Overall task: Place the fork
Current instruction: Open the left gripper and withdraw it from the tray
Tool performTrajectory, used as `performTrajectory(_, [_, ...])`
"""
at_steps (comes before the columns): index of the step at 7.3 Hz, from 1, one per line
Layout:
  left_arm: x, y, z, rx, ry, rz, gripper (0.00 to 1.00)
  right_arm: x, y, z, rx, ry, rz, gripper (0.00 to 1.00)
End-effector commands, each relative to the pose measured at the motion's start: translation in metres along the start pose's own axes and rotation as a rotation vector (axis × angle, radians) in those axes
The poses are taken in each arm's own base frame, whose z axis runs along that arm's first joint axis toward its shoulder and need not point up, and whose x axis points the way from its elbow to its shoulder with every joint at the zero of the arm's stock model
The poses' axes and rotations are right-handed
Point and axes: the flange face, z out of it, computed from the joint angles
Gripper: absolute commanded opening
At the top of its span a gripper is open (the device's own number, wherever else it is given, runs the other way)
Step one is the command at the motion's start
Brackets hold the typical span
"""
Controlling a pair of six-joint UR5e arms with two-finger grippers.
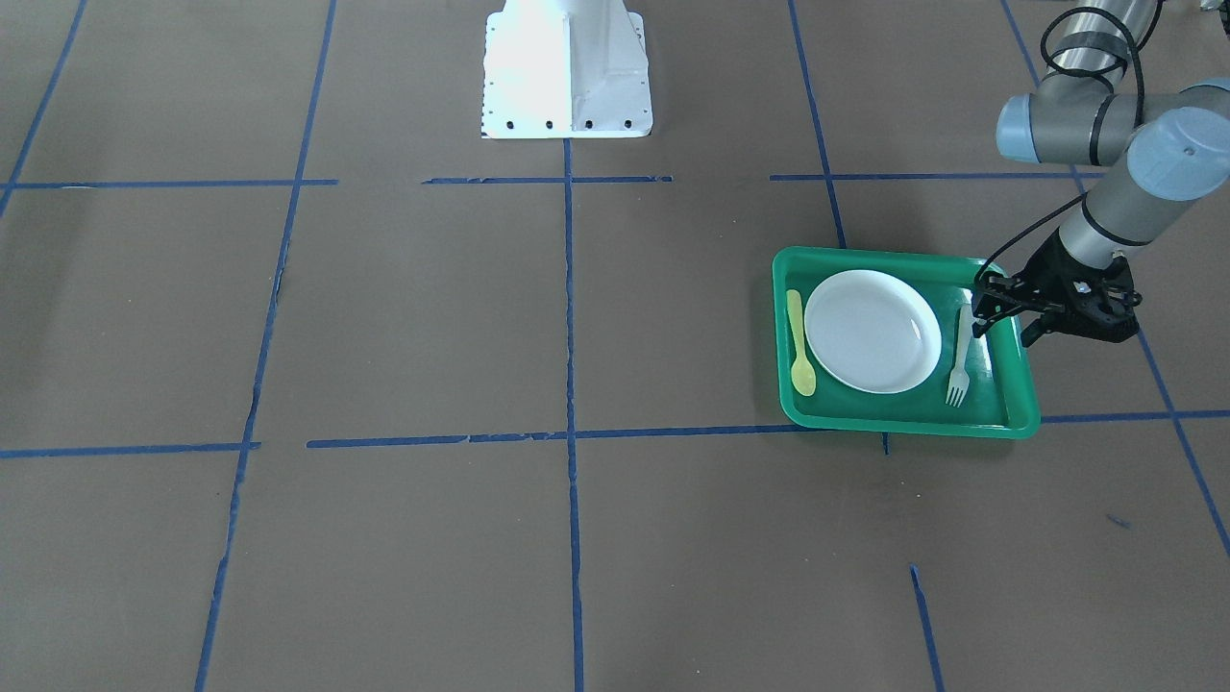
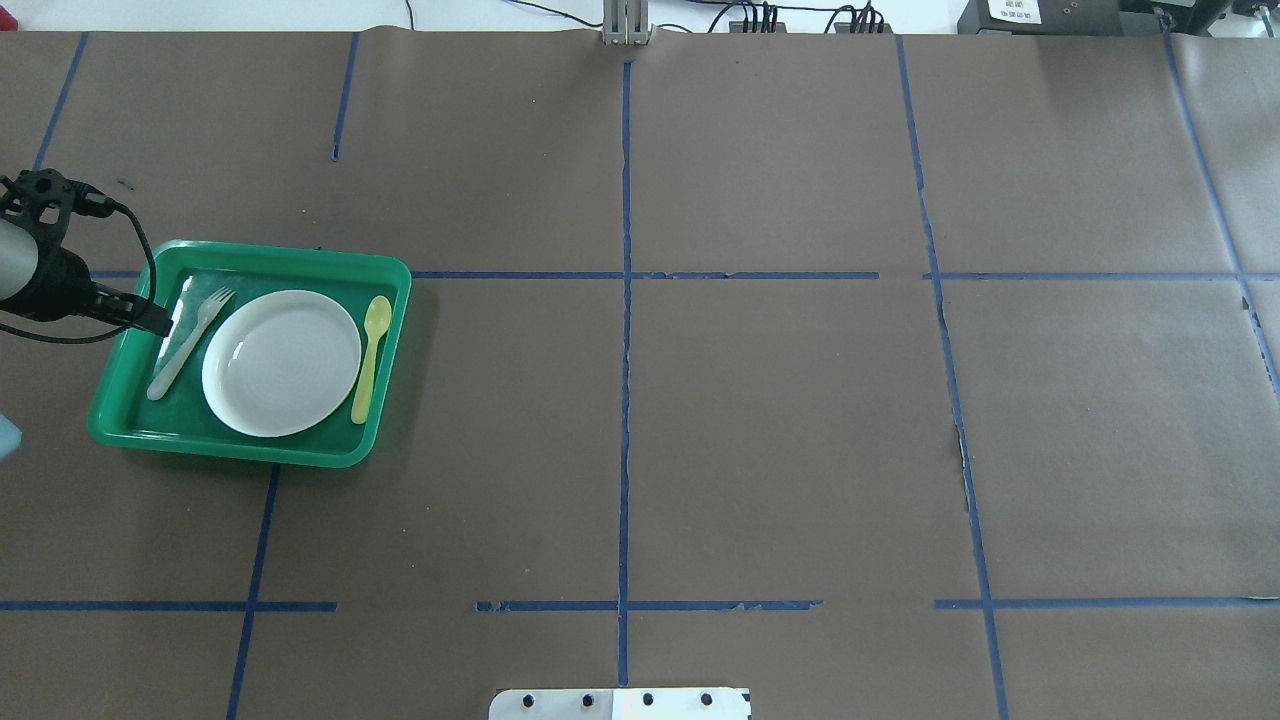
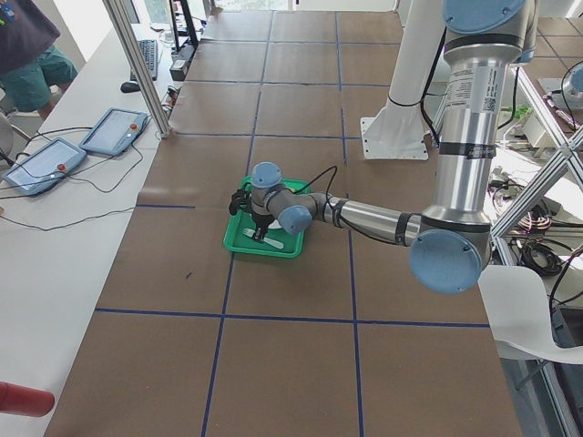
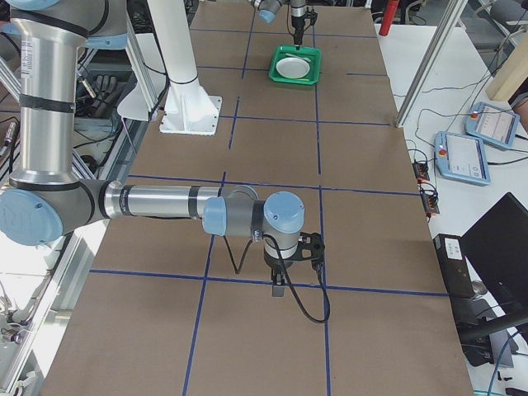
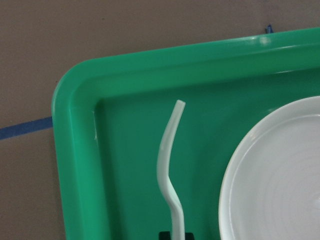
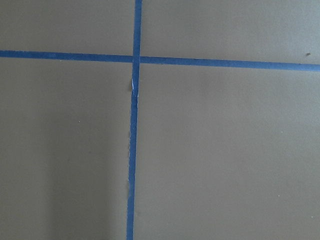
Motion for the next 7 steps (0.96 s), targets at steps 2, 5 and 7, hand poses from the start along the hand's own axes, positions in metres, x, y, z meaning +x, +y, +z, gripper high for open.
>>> performTrajectory(2, [-0.069, -0.017, -0.067, 0.043, 0.023, 0.156, 1.0, 0.0, 0.0, 0.0, 0.0, 0.0, 0.0, 1.0])
performTrajectory(5, [-0.179, 0.006, -0.145, 0.033, -0.096, 0.274, 1.0, 0.0, 0.0, 0.001, -0.001, 0.0, 0.001, 1.0])
performTrajectory(7, [-0.233, 0.033, -0.169, -0.062, -0.079, 0.079, 1.0, 0.0, 0.0, 0.0, 0.0, 0.0, 0.0, 1.0])
